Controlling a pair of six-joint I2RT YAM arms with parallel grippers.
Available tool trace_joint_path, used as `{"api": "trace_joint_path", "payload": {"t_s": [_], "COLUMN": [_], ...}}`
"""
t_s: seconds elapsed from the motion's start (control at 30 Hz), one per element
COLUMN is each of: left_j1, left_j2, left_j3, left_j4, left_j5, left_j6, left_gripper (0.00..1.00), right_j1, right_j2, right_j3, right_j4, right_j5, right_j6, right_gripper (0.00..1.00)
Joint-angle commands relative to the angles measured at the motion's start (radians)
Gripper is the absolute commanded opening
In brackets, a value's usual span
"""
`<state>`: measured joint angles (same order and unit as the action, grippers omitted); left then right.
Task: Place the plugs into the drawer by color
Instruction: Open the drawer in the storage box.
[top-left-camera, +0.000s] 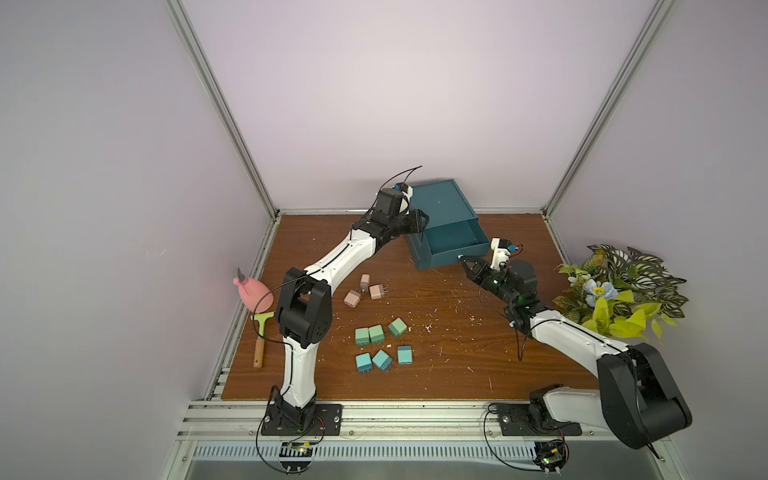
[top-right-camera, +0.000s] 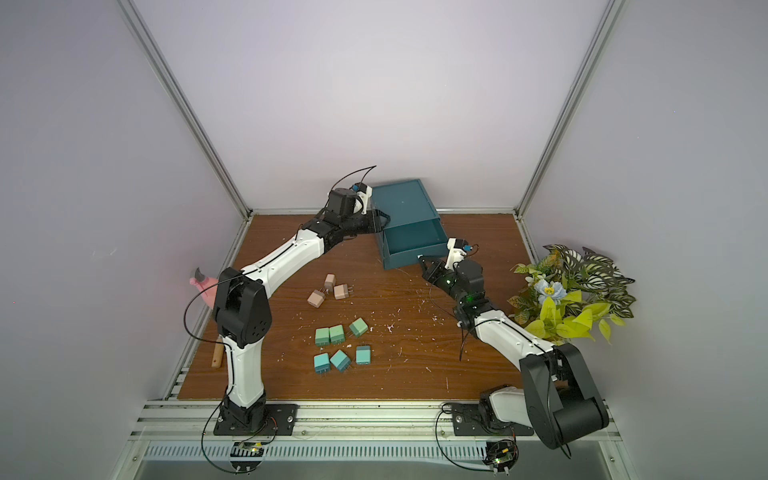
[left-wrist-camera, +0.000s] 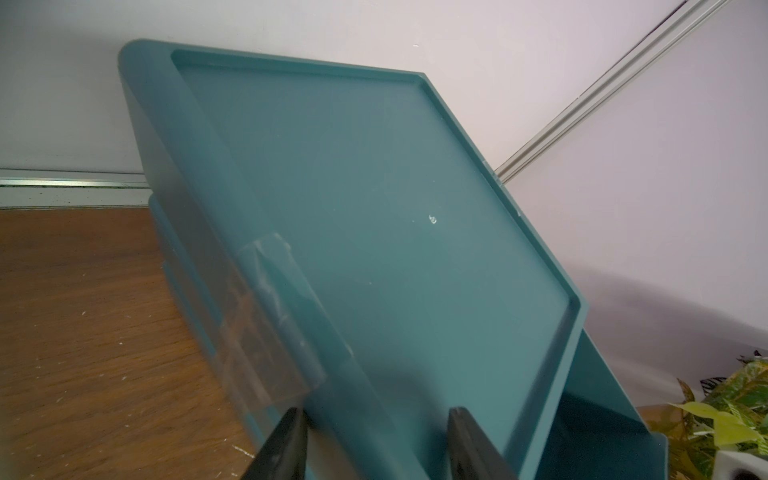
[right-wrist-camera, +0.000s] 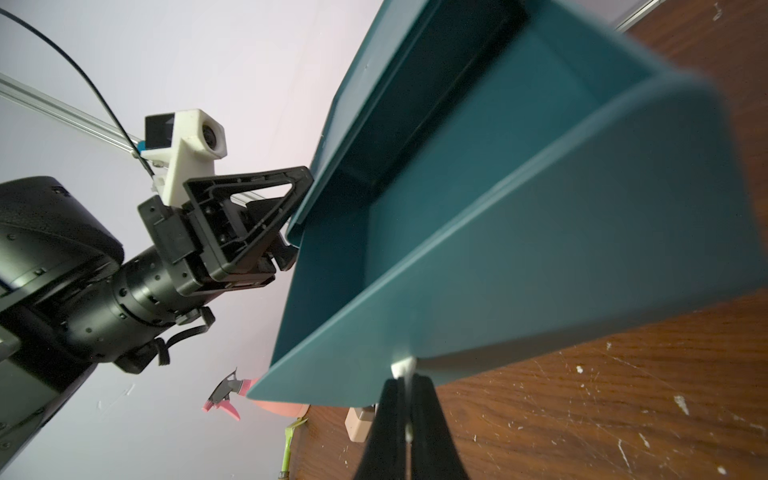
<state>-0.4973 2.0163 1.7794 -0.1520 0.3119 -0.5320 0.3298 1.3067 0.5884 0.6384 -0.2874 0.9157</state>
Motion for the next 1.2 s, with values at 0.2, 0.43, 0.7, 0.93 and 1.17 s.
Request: {"api": "trace_joint_path", "payload": {"t_s": [0.2, 0.43, 0.7, 0.93, 1.17], "left_j1": [-0.008, -0.009, 0.014, 0.039, 0.041], "left_j2": [-0.003, -0.008, 0.038, -0.013, -0.022], "left_j3": [-0.018, 0.014, 0.077, 0.074, 0.060], "left_j4": [-0.015, -0.040, -0.084, -0.066, -0.034], "left_j5": [-0.014, -0.026, -0.034, -0.069, -0.117], "left_j6": [0.007, 0.024, 0.034, 0.028, -0.006], "left_gripper": [0.49, 0.50, 0.51, 0.53, 0.57], "right_j1": [0.008, 0.008, 0.002, -0.032, -0.145], "right_j2": [0.022, -0.018, -0.103, -0.185, 0.089], "right_j3": [0.002, 0.020, 0.037, 0.178, 0.543], "right_j4": [0.031, -0.023, -0.125, -0.274, -0.421], "right_j5": [0.010, 0.038, 0.095, 0.265, 0.119], "right_j6": [-0.041, -0.086, -0.179, -0.341, -0.403], "right_gripper": [0.03, 0.22, 0.34, 0.37, 0.38]}}
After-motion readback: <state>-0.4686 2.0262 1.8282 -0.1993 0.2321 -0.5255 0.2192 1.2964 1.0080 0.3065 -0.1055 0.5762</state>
